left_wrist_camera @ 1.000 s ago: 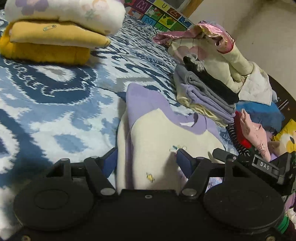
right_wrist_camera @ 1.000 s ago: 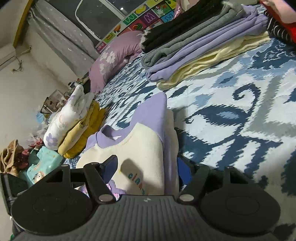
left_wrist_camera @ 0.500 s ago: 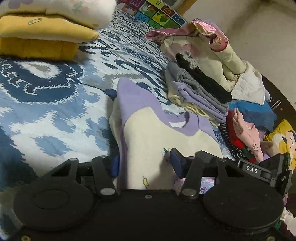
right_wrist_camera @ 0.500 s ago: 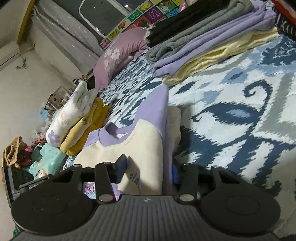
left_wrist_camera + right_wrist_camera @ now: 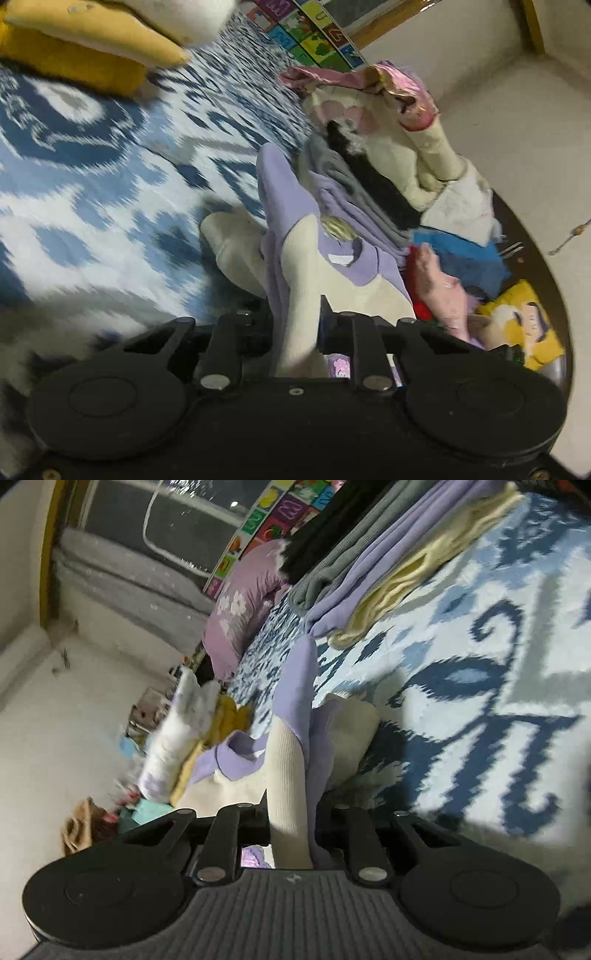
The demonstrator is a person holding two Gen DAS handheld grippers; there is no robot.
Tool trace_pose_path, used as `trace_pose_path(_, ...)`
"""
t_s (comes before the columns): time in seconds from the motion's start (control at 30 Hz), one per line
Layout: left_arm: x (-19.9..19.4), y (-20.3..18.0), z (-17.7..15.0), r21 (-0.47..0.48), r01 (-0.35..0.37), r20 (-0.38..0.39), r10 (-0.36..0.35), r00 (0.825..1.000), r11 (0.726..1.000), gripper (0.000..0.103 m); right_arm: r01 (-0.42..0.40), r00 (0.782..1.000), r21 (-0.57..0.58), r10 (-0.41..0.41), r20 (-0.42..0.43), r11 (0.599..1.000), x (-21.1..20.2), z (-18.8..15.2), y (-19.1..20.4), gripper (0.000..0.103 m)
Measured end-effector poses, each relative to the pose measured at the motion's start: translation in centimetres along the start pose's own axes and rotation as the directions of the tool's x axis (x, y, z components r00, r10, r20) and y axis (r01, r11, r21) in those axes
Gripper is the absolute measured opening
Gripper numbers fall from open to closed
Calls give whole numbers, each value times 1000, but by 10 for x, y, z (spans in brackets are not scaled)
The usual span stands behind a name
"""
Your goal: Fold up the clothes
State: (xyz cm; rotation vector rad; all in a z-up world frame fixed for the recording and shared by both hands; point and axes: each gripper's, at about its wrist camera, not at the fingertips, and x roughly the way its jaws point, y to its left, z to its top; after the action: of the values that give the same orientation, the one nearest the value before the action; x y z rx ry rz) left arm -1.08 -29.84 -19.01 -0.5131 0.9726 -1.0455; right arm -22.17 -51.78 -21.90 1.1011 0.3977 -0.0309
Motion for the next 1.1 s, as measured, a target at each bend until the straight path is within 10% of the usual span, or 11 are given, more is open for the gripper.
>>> trace_pose_path(0.2,15,-20,-28,-73,123,-98,-130,987,990,20,3,999,63,-6,48,998,-69,-2,-5,20)
trace_pose_path(0.4,18,-28,-51,56,45,-172,-34,985,997,52,237,968,2,-237,88,971,-108,-17,-18,62)
trace_pose_path(0.63,10,-33,-62,60,-10,-131,18,991,998,62,295,953,-119,-283,109,948,-112,-30,-9,67)
trace_pose_path(0.73,13,-40,-70,78,-30,-112,38,993,997,59,296,953,-146,-282,108,944,-107,-35,-11,57)
trace_pose_path(0.77,15,-41,-72,74,-17,-114,26,993,997,57,293,955,-155,-280,100,943,-105,-38,-11,35)
trace_pose_path(0.8,17,-41,-74,60,2,-121,5,993,998,39,288,957,-160,-277,89,944,-103,-41,-13,30)
trace_pose_path(0.9,22,-41,-81,39,24,-119,-19,993,999,20,264,964,-171,-255,74,949,-103,-45,-14,22)
trace_pose_path(1.1,27,-54,-79,-56,142,-110,-148,983,988,18,104,987,-51,-96,127,993,-138,-27,-28,20)
